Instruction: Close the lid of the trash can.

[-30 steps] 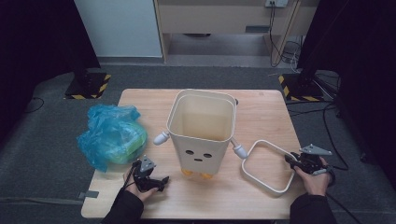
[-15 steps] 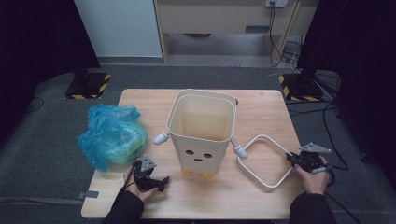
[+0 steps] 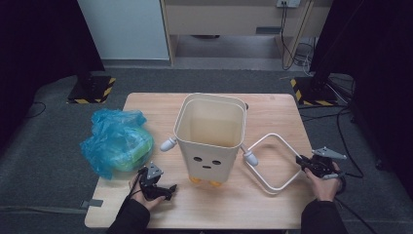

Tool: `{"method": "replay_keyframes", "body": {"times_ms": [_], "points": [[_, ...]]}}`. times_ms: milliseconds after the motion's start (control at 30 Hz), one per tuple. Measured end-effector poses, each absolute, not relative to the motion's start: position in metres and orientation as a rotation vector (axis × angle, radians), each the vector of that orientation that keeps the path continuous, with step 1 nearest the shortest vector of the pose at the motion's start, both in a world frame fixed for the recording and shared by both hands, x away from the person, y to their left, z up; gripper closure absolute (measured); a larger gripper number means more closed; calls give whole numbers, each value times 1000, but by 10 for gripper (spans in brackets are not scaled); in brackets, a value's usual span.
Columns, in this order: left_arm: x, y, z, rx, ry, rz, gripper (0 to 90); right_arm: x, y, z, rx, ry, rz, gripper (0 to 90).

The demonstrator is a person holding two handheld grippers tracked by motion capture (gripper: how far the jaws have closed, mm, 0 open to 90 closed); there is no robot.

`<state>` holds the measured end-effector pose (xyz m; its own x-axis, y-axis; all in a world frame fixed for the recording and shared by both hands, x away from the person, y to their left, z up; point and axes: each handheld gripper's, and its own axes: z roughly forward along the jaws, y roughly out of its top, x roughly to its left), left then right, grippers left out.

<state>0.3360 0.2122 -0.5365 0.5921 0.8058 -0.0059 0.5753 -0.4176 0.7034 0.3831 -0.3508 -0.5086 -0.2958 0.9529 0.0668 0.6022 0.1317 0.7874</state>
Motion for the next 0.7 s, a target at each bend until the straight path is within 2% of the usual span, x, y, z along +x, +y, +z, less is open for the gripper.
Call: {"method": "replay_keyframes", "body": {"times_ms": [700], "points": [[336,212,-536,2148,1088,439,0,379,-351,-490,1495,1755,1149,791]]}}
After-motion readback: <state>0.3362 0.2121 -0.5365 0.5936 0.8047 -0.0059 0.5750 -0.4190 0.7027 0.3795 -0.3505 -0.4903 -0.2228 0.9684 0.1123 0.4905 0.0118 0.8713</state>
